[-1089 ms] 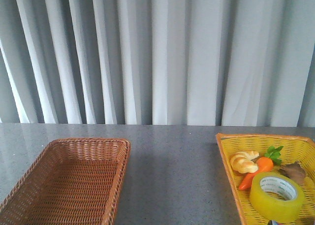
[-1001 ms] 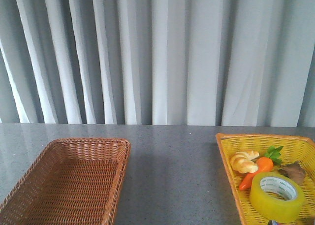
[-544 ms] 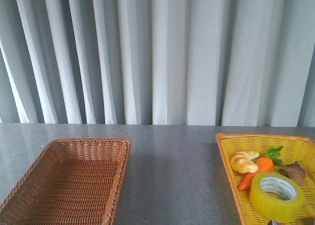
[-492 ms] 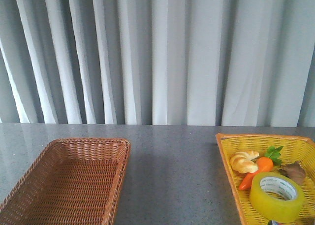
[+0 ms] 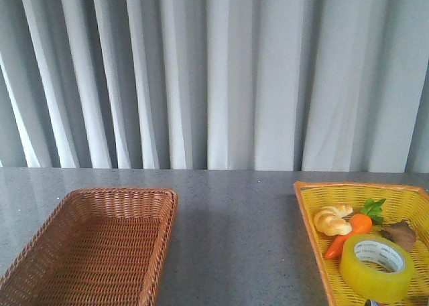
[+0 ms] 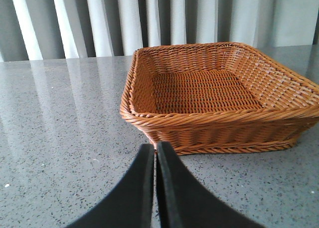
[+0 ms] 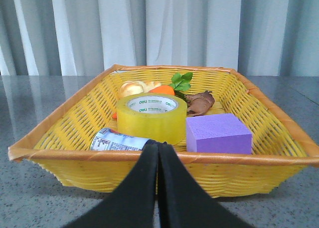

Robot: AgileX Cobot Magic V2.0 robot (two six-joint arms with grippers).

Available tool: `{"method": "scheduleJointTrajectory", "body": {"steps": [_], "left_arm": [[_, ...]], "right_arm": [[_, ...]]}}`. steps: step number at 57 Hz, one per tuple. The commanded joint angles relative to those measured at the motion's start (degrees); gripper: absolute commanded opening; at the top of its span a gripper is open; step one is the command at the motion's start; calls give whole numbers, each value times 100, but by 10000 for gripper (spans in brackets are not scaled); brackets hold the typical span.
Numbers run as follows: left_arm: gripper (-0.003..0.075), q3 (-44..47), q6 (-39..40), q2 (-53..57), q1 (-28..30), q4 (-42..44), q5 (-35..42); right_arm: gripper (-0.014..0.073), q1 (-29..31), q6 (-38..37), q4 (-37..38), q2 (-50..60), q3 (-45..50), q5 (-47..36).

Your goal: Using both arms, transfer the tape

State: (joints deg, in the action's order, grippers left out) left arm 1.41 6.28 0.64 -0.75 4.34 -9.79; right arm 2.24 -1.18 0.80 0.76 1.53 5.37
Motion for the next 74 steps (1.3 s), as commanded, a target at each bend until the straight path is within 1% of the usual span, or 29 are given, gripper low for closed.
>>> {"method": "scheduleJointTrajectory", "body": {"steps": [1, 12, 18, 21, 27, 33, 35, 39, 42, 44, 46, 49, 54, 58, 61, 63, 65, 68, 72, 73, 74], "left_arm": [[-6, -45, 9, 91, 10, -16, 389], [-6, -45, 9, 91, 10, -16, 389], [-6, -45, 11, 91, 10, -16, 537], [-6, -45, 11, 91, 10, -16, 702], [-6, -45, 16, 91, 10, -16, 1221], [-6, -65, 42, 91, 10, -16, 2228], [-6, -99, 183, 91, 10, -40, 2537], [-6, -105, 647, 91, 10, -73, 3289], [-6, -111, 667, 78, 10, -58, 3685], [-6, -138, 675, 78, 4, -58, 3759], [-6, -215, 695, 78, 4, -58, 3670], [-6, -418, 685, 40, 4, -58, 3334], [-6, -967, 577, -321, 4, 32, 3114], [-6, -1525, 562, -846, 4, 32, 3121], [-6, -2166, 657, -1405, 4, 32, 3086], [-6, -2582, 775, -1852, -7, 32, 2929], [-6, -3038, 848, -2202, -47, 32, 2648], [-6, -3797, 829, -2714, -150, 32, 2005], [-6, -4882, 680, -3423, -250, 32, 1097], [-6, -5050, 619, -3557, -265, 32, 979], [-6, -5295, 591, -3754, -271, 32, 745]], "right_arm": [[-7, 31, 2, 49, 44, 20, -416], [-7, 31, 2, 49, 44, 20, -436], [-7, 31, 2, 49, 44, 14, -501], [-7, 31, -4, 24, 44, 14, -768], [-7, 18, -145, -127, 44, 10, -1562], [-7, 18, -431, -326, 44, 10, -2766], [-7, 18, -473, -317, 44, 10, -3188], [-7, 18, -477, -231, 19, 10, -3729], [-7, 18, -477, -124, -61, -34, -3991], [-7, 18, -477, 24, -152, -109, -4023], [-7, 18, -477, 272, -311, -217, -4023], [-7, 18, -470, 666, -576, -464, -3992], [-7, 18, -643, 1371, -1100, -1185, -3711], [-7, 18, -999, 1653, -1691, -1967, -3275], [-7, 18, -1260, 1670, -2208, -2522, -2684], [-7, 18, -1459, 1657, -2557, -3021, -2136], [-7, 18, -1645, 1657, -2911, -3447, -1609], [-7, 18, -1829, 1664, -3540, -4218, -593], [-7, 13, -1864, 1656, -4253, -5039, 416], [-7, 13, -1858, 1656, -4366, -5266, 690], [-7, 13, -1858, 1656, -4531, -5416, 848]]}}
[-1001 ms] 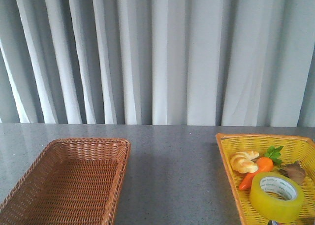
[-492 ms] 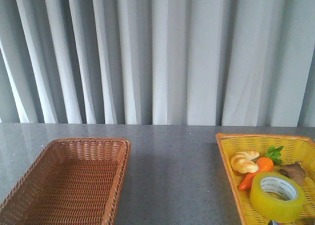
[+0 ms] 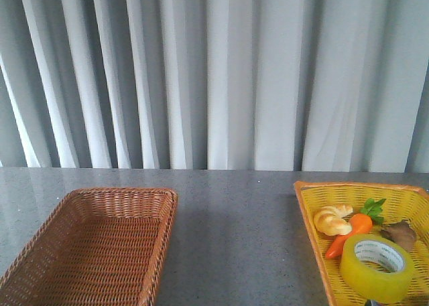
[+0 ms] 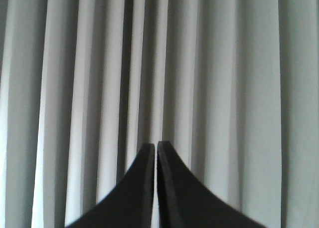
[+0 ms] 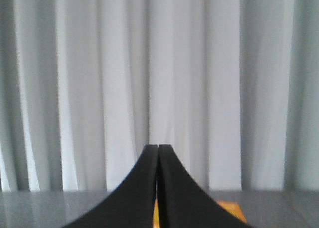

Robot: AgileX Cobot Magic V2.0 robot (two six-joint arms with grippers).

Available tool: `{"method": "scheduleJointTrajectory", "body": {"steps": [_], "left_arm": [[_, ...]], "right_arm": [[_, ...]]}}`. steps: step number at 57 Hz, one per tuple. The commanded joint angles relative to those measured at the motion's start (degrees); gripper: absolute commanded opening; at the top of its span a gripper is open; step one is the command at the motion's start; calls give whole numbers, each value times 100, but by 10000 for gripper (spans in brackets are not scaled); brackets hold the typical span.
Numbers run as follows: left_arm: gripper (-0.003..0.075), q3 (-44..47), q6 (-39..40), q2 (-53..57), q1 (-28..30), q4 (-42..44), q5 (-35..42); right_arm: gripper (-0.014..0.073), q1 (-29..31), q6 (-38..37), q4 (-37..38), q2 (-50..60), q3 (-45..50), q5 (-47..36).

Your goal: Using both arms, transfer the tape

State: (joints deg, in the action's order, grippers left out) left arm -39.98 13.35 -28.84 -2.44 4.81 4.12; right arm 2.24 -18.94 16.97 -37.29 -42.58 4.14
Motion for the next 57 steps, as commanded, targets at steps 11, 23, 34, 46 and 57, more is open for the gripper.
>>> {"method": "scheduleJointTrajectory", "body": {"steps": [11, 23, 34, 46, 57], "left_arm": [[-6, -2893, -95, -2506, -114, -224, -2660], [-6, -3266, -95, -3449, -114, -216, -3114], [-3, -3266, -84, -3819, -114, -251, -3053], [66, -3274, -110, -4053, -114, -410, -2871], [282, -3286, -109, -4194, -114, -410, -2826]], "right_arm": [[-7, 13, -82, 92, -1858, -2245, 2038], [-7, 13, -144, 10, -2405, -2240, 1656], [-4, 13, 238, 52, -2725, -2240, 1931], [59, 13, 899, -103, -3063, -2240, 2134], [258, 13, 951, -240, -3107, -2240, 2221]]}}
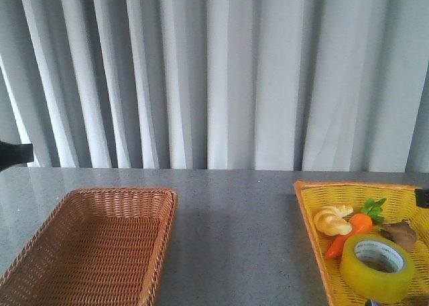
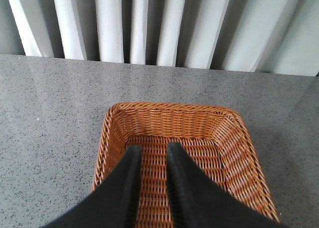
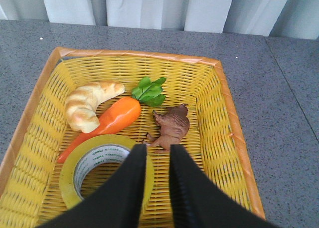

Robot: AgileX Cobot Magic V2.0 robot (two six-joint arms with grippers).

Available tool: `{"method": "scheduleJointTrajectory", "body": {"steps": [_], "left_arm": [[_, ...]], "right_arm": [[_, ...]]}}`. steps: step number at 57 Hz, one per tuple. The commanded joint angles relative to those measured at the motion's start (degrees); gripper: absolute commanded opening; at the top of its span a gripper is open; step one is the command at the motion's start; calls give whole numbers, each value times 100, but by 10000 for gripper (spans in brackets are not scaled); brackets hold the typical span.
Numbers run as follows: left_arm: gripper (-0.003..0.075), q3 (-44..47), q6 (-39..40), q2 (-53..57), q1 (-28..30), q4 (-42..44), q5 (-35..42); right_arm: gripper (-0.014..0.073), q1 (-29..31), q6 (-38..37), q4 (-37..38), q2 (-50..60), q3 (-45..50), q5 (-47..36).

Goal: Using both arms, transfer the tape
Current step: 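Lower the right gripper into the yellow basket around the tape roll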

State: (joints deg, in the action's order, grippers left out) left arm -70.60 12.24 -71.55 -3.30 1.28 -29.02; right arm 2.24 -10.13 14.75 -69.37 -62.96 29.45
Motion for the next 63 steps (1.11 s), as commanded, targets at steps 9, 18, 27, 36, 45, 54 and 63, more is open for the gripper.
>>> {"method": "scheduleJointTrajectory", "body": {"steps": [9, 18, 27, 36, 45, 54, 63], "left_arm": [[507, -237, 9, -48, -28, -74, 410], [605, -237, 9, -127, -28, -60, 350], [581, -237, 9, -127, -28, -56, 394], [555, -237, 9, -144, -28, -56, 460], [534, -237, 60, -171, -28, -219, 451], [534, -237, 55, -171, -28, -219, 279], [534, -237, 23, -171, -28, -208, 102]], "right_arm": [[519, 13, 70, -50, 101, -202, -223], [678, 13, 70, -17, 101, -202, -145], [672, 13, 65, -3, 101, -202, -201], [629, 13, 32, -165, 101, -202, -225], [576, 34, -68, -427, -215, -320, -200], [533, 144, 20, -636, -1163, -1214, 996], [529, 144, 373, -642, -2049, -2083, 1971]]}}
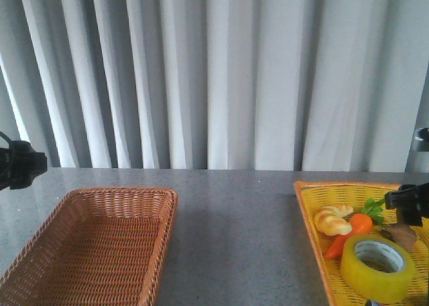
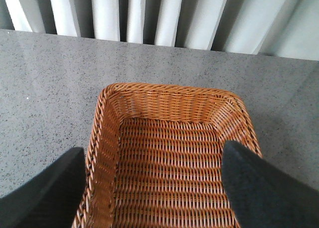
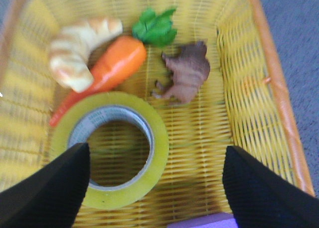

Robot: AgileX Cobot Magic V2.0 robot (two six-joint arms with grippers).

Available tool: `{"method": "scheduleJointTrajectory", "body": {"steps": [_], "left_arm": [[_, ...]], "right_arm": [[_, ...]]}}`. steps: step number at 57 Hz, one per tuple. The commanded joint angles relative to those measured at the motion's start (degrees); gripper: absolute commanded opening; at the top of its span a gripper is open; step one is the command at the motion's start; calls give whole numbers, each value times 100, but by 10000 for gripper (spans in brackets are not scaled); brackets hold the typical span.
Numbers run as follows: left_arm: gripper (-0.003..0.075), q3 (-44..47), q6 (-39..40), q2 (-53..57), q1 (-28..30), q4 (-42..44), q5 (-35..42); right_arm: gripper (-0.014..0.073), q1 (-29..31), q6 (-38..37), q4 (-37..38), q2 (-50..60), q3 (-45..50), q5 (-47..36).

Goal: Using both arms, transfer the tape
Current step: 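Lower the right gripper into the yellow basket around the tape roll, then lift the yellow tape roll with the right gripper onto the table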

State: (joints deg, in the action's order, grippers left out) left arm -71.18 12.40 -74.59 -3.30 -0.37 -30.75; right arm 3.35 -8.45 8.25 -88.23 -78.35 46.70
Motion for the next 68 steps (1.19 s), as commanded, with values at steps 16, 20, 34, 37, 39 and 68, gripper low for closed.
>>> {"method": "scheduleJointTrajectory", "body": {"steps": [16, 20, 34, 37, 39, 68], "left_arm": [[534, -179, -18, 132, -28, -48, 261], [534, -179, -18, 132, -28, -48, 245], [534, -174, -18, 132, -28, -48, 166], [534, -174, -18, 132, -28, -48, 147], [534, -174, -18, 132, -28, -48, 141], [534, -174, -18, 132, -28, -48, 46]], "right_arm": [[529, 33, 462, -37, -1007, -731, 331], [529, 33, 462, -37, -1143, -731, 289], [529, 33, 567, -35, -1451, -731, 8], [529, 33, 567, 2, -1502, -731, -33], [529, 33, 567, 9, -1543, -731, -62], [194, 33, 540, 79, -1765, -731, -258]]}}
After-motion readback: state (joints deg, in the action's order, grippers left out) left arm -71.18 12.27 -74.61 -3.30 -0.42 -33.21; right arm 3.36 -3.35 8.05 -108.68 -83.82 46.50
